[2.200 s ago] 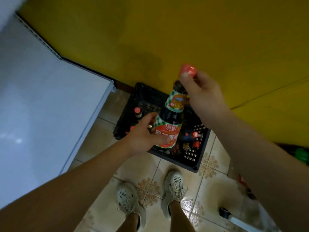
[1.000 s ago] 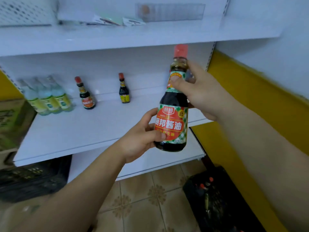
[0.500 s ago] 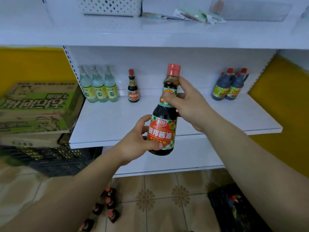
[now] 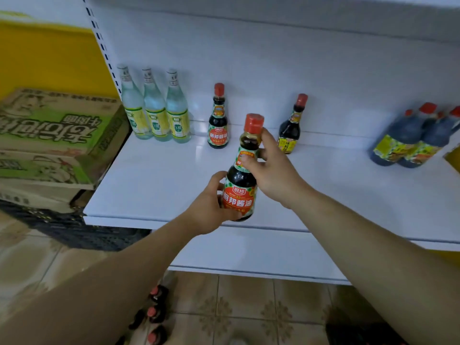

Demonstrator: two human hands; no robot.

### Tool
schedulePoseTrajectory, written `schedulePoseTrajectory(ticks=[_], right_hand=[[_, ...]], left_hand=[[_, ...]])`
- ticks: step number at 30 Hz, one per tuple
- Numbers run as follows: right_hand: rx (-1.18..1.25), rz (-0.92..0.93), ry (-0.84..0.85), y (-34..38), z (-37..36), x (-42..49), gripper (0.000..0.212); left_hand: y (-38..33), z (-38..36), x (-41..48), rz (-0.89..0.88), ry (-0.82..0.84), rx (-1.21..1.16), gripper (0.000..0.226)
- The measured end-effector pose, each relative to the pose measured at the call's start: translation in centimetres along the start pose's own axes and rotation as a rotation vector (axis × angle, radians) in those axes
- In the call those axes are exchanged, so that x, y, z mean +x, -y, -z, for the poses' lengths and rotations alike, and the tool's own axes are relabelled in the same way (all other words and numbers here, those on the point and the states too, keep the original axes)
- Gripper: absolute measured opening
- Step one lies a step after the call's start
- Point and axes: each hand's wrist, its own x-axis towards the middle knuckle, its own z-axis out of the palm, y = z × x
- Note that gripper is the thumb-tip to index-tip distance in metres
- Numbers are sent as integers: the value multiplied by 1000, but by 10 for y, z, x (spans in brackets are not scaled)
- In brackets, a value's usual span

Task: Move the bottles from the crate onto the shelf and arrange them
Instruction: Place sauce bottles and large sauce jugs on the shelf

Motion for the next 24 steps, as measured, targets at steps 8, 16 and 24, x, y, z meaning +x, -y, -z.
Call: schedulePoseTrajectory(ticks=[8,16,24], right_hand=[[-14,73,-23,-56,-23,56,57],[-24,134,-61,-88,-39,86,60],[-153,112,-51,-99,-39,120,63]], left_hand=[[60,8,75,-88,-78,82,91],[94,13,120,-137,-136,112,91],[94,22,164,-168,-225,210,94]])
